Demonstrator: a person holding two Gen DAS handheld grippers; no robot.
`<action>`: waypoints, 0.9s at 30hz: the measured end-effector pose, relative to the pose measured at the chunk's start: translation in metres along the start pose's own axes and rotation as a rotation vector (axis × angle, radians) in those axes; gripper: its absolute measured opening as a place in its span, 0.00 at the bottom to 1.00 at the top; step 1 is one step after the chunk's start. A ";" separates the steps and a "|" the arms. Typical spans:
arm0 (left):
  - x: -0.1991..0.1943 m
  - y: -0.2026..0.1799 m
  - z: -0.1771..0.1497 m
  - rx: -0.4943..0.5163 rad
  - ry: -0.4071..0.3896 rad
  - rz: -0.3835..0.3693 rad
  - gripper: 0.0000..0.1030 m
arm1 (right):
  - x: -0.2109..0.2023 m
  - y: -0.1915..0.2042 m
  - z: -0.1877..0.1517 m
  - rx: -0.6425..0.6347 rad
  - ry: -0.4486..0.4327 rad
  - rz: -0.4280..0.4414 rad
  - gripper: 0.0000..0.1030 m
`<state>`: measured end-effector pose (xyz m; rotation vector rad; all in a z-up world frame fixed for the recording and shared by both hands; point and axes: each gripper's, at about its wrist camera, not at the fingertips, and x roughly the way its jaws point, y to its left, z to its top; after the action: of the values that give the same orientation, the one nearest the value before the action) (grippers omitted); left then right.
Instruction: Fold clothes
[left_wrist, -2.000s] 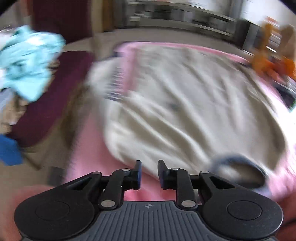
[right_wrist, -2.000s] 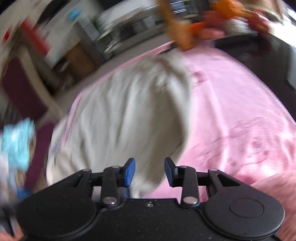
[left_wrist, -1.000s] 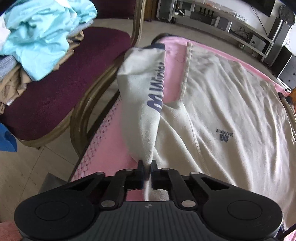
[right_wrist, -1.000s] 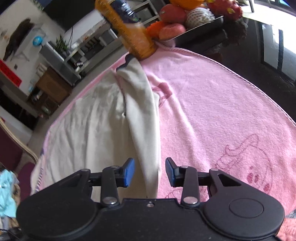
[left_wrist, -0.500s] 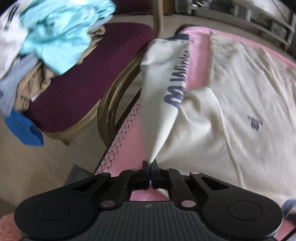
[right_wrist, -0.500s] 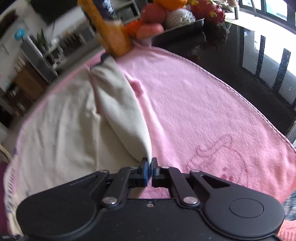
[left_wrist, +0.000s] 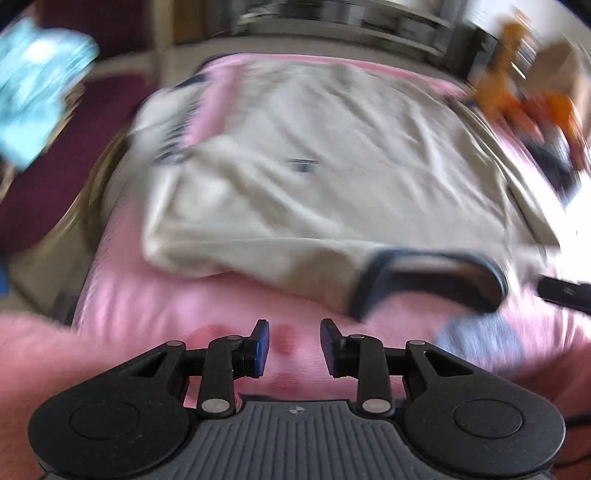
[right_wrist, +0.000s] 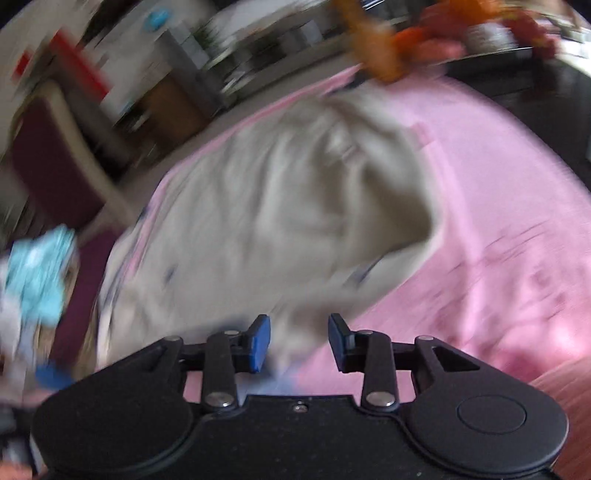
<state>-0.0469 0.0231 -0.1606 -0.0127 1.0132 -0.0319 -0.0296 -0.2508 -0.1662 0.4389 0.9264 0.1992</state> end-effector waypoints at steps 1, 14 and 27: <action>0.001 -0.009 0.000 0.044 -0.013 0.010 0.29 | 0.005 0.008 -0.005 -0.044 0.023 0.005 0.33; 0.033 -0.039 0.008 0.138 -0.012 0.066 0.10 | 0.047 0.052 -0.024 -0.378 0.065 -0.129 0.29; 0.020 -0.037 -0.005 0.167 0.128 0.040 0.03 | 0.031 0.046 -0.026 -0.270 0.177 -0.135 0.14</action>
<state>-0.0419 -0.0141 -0.1792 0.1640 1.1354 -0.0818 -0.0319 -0.1914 -0.1814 0.1097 1.0820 0.2385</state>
